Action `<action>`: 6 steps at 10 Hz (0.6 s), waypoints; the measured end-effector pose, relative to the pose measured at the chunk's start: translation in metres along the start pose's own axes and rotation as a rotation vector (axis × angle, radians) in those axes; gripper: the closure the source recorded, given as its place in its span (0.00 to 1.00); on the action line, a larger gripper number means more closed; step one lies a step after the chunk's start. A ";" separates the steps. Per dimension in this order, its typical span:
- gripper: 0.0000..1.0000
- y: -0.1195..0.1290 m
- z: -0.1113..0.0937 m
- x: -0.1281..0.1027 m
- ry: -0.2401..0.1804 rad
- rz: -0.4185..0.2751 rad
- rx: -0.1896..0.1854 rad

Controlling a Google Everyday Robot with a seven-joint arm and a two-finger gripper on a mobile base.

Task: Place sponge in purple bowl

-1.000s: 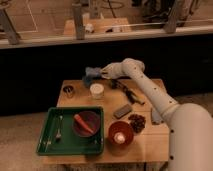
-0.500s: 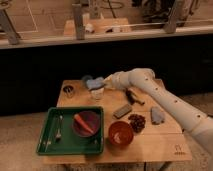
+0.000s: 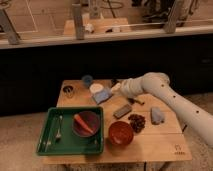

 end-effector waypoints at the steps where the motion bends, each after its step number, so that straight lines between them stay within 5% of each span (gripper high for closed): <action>1: 1.00 -0.001 0.001 0.000 -0.002 -0.002 0.001; 4: 1.00 -0.001 0.001 -0.001 -0.006 -0.013 -0.001; 6: 1.00 -0.003 0.000 -0.010 -0.054 -0.126 -0.017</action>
